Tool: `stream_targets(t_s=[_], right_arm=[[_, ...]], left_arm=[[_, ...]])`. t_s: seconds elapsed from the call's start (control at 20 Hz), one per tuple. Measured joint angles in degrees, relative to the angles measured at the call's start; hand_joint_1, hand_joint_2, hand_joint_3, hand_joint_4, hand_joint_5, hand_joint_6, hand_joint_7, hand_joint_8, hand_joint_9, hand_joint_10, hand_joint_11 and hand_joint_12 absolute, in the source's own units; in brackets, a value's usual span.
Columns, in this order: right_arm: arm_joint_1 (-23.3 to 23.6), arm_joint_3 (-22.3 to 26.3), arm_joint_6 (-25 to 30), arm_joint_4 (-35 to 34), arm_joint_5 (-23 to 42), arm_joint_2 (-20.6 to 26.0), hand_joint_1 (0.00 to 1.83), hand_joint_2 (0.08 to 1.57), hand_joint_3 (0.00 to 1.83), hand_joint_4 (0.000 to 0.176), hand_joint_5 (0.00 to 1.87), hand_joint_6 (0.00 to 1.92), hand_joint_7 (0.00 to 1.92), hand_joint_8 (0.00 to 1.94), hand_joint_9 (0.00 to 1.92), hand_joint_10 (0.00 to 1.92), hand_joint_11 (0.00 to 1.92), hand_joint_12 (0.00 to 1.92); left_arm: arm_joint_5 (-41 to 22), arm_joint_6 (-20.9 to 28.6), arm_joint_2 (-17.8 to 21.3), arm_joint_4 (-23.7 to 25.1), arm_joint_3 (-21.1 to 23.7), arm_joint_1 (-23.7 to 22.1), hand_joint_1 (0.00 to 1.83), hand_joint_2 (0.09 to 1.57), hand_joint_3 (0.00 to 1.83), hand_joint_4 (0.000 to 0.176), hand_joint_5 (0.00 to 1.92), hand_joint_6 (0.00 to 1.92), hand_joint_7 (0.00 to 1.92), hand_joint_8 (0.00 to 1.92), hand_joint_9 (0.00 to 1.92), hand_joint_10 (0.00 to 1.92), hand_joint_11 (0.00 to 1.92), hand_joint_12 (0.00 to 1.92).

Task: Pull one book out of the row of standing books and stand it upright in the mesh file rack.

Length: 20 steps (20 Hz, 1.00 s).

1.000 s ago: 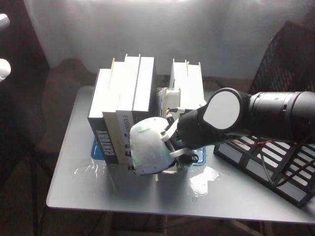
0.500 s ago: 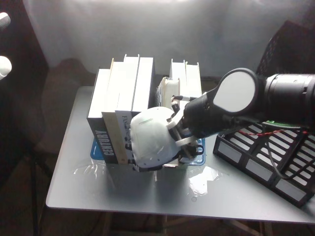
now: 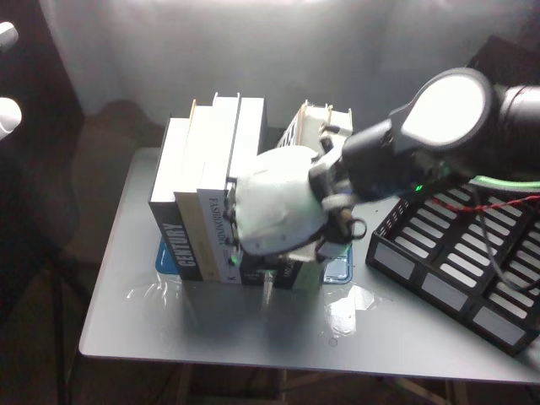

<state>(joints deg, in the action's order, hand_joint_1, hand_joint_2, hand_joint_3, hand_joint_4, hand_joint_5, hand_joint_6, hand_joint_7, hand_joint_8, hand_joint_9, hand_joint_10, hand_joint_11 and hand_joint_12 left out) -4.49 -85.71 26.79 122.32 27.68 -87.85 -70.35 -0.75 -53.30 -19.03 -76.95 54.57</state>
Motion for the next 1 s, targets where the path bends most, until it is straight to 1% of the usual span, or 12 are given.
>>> stream_targets(t_s=[0.15,0.2,0.25,0.3,0.35,0.4,0.45,0.5,0.6,0.7,0.75,1.0], right_arm=[[1.8,0.7,0.1,-0.2,0.9,1.4,1.36,1.18,0.0,0.0,0.73,1.31,0.83,1.11,0.86,1.4,0.66,1.75],[2.3,1.0,0.1,-0.3,1.2,1.8,1.35,1.19,0.0,0.0,0.74,1.34,0.79,1.13,0.83,1.43,0.61,1.78],[2.7,1.0,0.1,-0.9,1.9,2.2,1.34,1.21,0.0,0.0,0.73,1.37,0.77,1.16,0.8,1.47,0.59,1.8],[3.5,1.1,0.5,-1.1,2.5,2.7,1.34,1.21,0.0,0.0,0.73,1.37,0.77,1.17,0.79,1.48,0.58,1.81],[4.1,1.4,0.7,-1.2,2.8,3.2,1.34,1.23,0.0,0.0,0.67,1.41,0.73,1.26,0.79,1.5,0.63,1.78],[4.9,1.3,0.9,-1.2,3.2,3.5,1.33,1.24,0.0,0.0,0.64,1.42,0.7,1.32,0.78,1.53,0.62,1.78],[5.8,1.3,1.9,-0.2,3.4,3.7,1.33,1.24,0.0,0.0,0.64,1.42,0.7,1.33,0.78,1.54,0.62,1.78],[6.1,1.3,2.1,0.0,3.6,3.8,1.34,1.23,0.0,0.0,0.66,1.38,0.75,1.28,0.78,1.51,0.62,1.77],[6.6,0.6,3.8,0.3,4.8,4.0,1.34,1.22,0.0,0.0,0.68,1.36,0.77,1.26,0.8,1.48,0.64,1.73],[7.2,0.4,4.6,0.3,5.4,4.3,1.34,1.22,0.0,0.0,0.68,1.34,0.78,1.28,0.77,1.51,0.61,1.72],[7.5,0.4,4.9,0.3,5.5,4.5,1.35,1.21,0.0,0.0,0.73,1.3,0.78,1.23,0.8,1.5,0.64,1.73],[10.1,-0.7,6.3,-0.4,5.9,5.9,1.35,1.21,0.0,0.0,0.74,1.29,0.78,1.21,0.81,1.49,0.66,1.73]], left_arm=[[0.1,0.0,0.0,0.0,0.1,-0.1,0.32,1.43,0.0,0.024,0.07,0.0,0.0,0.0,0.0,0.0,0.0,0.0],[0.0,0.0,0.0,0.2,0.2,-0.3,0.3,1.44,0.01,0.024,0.06,0.0,0.0,0.0,0.0,0.0,0.0,0.0],[0.0,0.0,0.0,0.3,0.2,-0.5,0.3,1.44,0.01,0.03,0.06,0.0,0.0,0.0,0.0,0.0,0.0,0.0],[0.1,0.0,0.0,0.4,0.2,-0.5,0.3,1.44,0.0,0.03,0.06,0.0,0.0,0.0,0.0,0.0,0.0,0.0],[0.1,0.0,0.0,0.4,0.2,-0.6,0.34,1.44,0.0,0.036,0.05,0.0,0.0,0.0,0.0,0.0,0.0,0.0],[0.1,0.0,0.0,0.2,0.2,-0.7,0.34,1.44,0.0,0.043,0.05,0.0,0.0,0.0,0.0,0.0,0.0,0.0],[0.1,0.0,0.0,0.2,0.2,-0.8,0.35,1.43,0.0,0.044,0.05,0.0,0.0,0.0,0.0,0.0,0.0,0.0],[0.2,0.0,-0.1,0.4,0.2,-1.0,0.32,1.44,0.0,0.032,0.06,0.0,0.0,0.0,0.0,0.0,0.0,0.0],[0.2,0.0,-0.3,0.8,0.0,-1.8,0.32,1.44,0.0,0.031,0.06,0.01,0.0,0.0,0.0,0.0,0.0,0.0],[0.5,0.0,-0.8,1.1,-0.2,-2.2,0.38,1.43,0.0,0.033,0.08,0.01,0.0,0.0,0.0,0.0,0.0,0.0],[0.9,0.0,-0.9,1.5,-0.2,-2.3,0.41,1.43,0.0,0.025,0.08,0.01,0.0,0.0,0.0,0.0,0.0,0.0],[1.6,0.0,-1.2,1.6,-0.6,-3.0,0.41,1.43,0.0,0.024,0.08,0.01,0.0,0.0,0.0,0.0,0.0,0.0]])
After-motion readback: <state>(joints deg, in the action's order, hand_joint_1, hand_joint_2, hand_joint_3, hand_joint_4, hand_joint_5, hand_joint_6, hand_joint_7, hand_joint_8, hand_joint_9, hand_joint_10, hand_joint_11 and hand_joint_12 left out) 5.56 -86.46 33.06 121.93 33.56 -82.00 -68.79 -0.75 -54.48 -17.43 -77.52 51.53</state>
